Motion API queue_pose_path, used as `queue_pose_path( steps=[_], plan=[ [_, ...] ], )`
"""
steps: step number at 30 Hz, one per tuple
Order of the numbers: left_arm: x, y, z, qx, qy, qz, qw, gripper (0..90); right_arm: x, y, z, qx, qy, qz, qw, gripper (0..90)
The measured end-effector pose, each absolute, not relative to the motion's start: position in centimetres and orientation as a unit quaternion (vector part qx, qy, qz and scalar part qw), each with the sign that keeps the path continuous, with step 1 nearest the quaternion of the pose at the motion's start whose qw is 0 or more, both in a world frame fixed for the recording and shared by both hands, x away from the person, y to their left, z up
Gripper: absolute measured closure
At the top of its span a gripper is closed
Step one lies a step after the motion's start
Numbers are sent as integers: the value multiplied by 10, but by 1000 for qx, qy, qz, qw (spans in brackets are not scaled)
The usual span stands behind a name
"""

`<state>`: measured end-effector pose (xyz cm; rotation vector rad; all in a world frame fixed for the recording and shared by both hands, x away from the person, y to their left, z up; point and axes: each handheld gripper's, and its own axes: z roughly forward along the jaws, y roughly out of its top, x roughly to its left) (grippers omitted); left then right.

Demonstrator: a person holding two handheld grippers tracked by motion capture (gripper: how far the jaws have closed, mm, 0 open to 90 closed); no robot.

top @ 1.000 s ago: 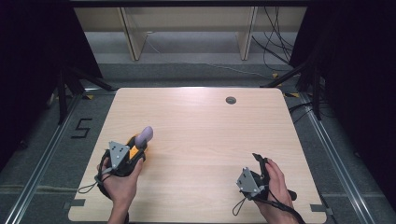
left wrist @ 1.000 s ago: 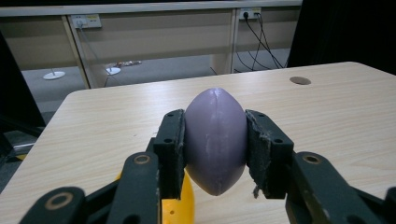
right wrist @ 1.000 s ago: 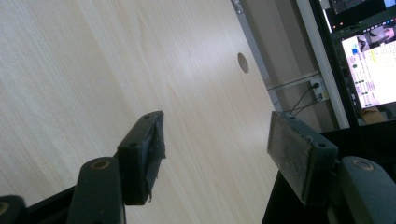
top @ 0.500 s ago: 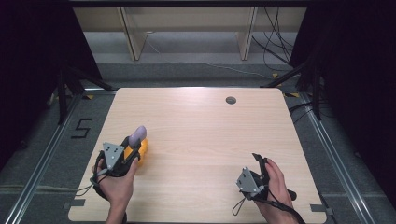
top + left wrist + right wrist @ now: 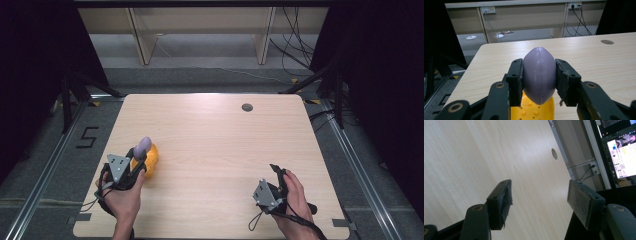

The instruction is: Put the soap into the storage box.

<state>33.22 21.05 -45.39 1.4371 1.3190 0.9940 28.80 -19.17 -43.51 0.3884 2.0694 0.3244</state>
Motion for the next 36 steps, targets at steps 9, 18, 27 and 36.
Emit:
queue_pose_path(
  steps=[9,18,27,36],
  plan=[
    [334,212,-458,585,538,408,450,594,288,-191,-436,162,850,134,483,368],
    [336,213,-465,587,542,409,440,594,288,-191,-436,159,851,134,483,368],
    [340,213,-475,597,549,403,423,593,289,-191,-436,155,853,132,480,367],
    [349,213,-486,611,554,390,409,592,289,-191,-436,156,853,131,481,366]
  ],
)
